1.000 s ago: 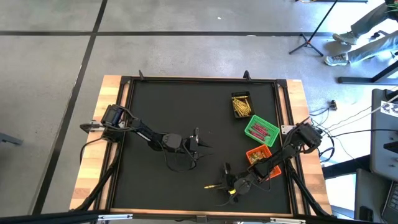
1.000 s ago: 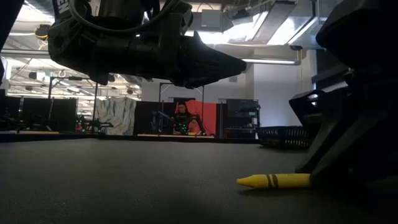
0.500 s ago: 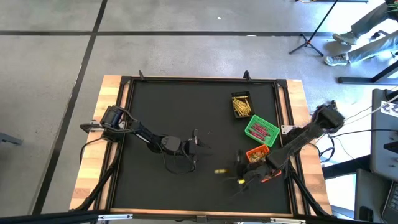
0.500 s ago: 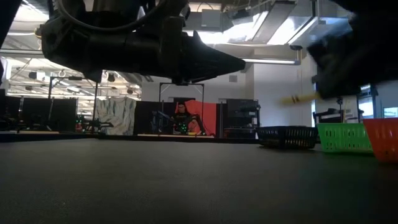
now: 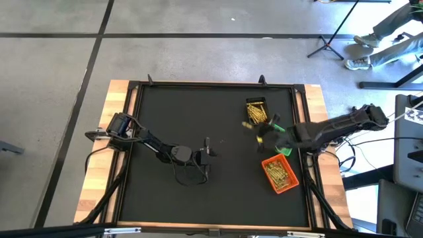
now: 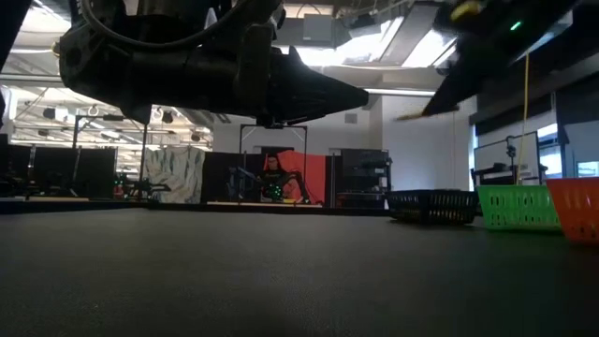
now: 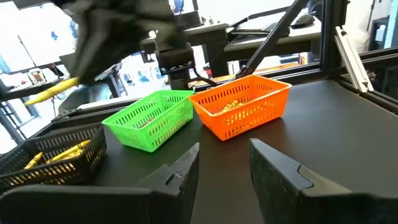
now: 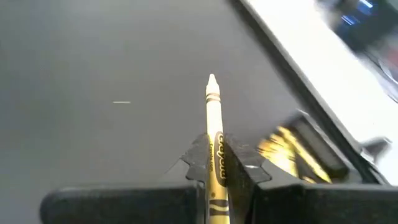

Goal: Sort crayons
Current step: Put the yellow crayon into the black basket

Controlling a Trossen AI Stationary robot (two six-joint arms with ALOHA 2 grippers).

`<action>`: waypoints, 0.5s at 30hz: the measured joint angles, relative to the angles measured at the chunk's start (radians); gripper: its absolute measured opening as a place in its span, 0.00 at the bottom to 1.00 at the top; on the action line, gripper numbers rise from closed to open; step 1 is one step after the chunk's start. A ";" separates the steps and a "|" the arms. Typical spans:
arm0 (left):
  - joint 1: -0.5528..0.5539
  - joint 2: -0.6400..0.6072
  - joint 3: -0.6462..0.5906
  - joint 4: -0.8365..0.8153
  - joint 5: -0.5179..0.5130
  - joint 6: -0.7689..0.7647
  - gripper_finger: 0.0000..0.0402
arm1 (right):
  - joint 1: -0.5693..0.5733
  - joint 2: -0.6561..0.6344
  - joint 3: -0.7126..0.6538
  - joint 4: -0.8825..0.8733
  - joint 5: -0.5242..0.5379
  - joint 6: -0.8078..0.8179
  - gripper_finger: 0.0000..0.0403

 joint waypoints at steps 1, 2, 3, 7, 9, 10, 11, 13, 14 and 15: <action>0.000 0.000 0.000 0.000 0.000 0.000 0.31 | -0.043 0.000 0.000 -0.011 0.001 -0.004 0.08; 0.001 0.000 0.000 0.000 -0.001 0.001 0.31 | -0.090 0.002 -0.002 -0.016 0.000 -0.015 0.08; 0.003 0.000 0.000 0.000 -0.003 0.001 0.31 | -0.132 0.005 -0.008 -0.008 -0.001 -0.032 0.08; 0.014 0.000 0.000 0.001 -0.020 0.001 0.31 | -0.302 0.014 -0.060 0.041 -0.019 -0.079 0.08; 0.016 0.000 0.000 -0.001 -0.021 0.001 0.31 | -0.382 0.016 -0.096 0.095 -0.043 -0.086 0.08; 0.018 0.000 0.000 -0.003 -0.025 0.001 0.31 | -0.419 0.016 -0.113 0.120 -0.061 -0.095 0.08; 0.020 0.000 0.000 -0.003 -0.033 0.001 0.31 | -0.454 0.016 -0.130 0.143 -0.083 -0.103 0.08; 0.024 0.000 0.000 -0.003 -0.058 0.001 0.31 | -0.512 0.016 -0.164 0.202 -0.128 -0.106 0.08; 0.025 0.000 0.000 -0.003 -0.071 0.001 0.31 | -0.538 0.016 -0.178 0.230 -0.142 -0.107 0.08; 0.025 0.000 0.000 -0.003 -0.081 0.003 0.31 | -0.559 0.016 -0.192 0.251 -0.148 -0.107 0.08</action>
